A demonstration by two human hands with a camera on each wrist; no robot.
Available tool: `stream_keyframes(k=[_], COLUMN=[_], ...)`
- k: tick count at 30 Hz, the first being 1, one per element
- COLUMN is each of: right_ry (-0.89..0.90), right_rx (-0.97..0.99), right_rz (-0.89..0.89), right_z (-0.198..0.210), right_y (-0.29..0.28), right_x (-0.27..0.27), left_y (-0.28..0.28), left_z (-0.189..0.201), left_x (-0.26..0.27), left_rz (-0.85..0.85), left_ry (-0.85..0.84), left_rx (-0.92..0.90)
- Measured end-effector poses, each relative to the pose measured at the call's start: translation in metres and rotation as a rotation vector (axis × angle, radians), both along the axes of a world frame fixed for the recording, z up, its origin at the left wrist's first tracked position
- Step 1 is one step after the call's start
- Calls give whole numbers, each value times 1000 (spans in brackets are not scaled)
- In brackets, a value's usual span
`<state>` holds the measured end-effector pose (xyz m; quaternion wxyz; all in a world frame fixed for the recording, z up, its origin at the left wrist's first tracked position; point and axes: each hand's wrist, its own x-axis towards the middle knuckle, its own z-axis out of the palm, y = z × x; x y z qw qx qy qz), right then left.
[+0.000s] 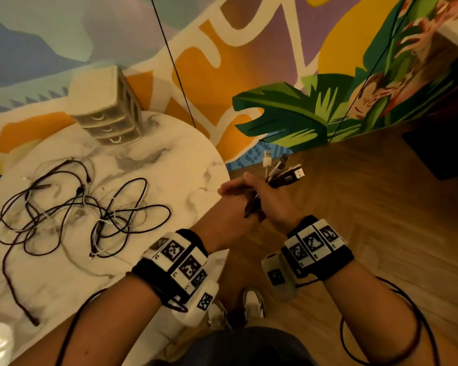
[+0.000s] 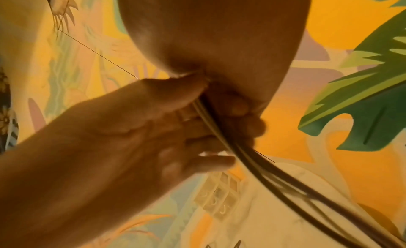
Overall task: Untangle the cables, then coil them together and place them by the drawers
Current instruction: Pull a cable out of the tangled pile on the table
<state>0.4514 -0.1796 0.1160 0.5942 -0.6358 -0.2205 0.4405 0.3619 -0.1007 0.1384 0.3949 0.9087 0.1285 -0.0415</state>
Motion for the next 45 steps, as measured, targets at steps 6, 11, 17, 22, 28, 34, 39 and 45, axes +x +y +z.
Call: stream_keyframes(k=[6,11,17,22,28,34,39,45], right_ry=[-92,-615,-573,-359,-170,25,32,-10], right_rx=[59,-581,-496,-468,-177,-261,-292,-392], right_rz=[-5,70,12,-115,-9,124,216,238], right_z=[8,15,-23,-24,-61,-81,-86,-92], right_y=[0,17,20,15,22,29,32,21], right_x=[-8,-32,-37,-59,-50,-69,-83,-94], left_y=[9,-11,1,-3,70,91,72,69], left_z=[42,23,-9,-26,-50,-106,-141,-122], left_x=[11,22,10,1,-78,-208,-243,-205], left_rz=[148,-36,134,74,71,-638,-806,-420], left_ry=[-436,-210,-213,-173,-145,628,657,491], left_rx=[496,700,568,538,346,490,674,417])
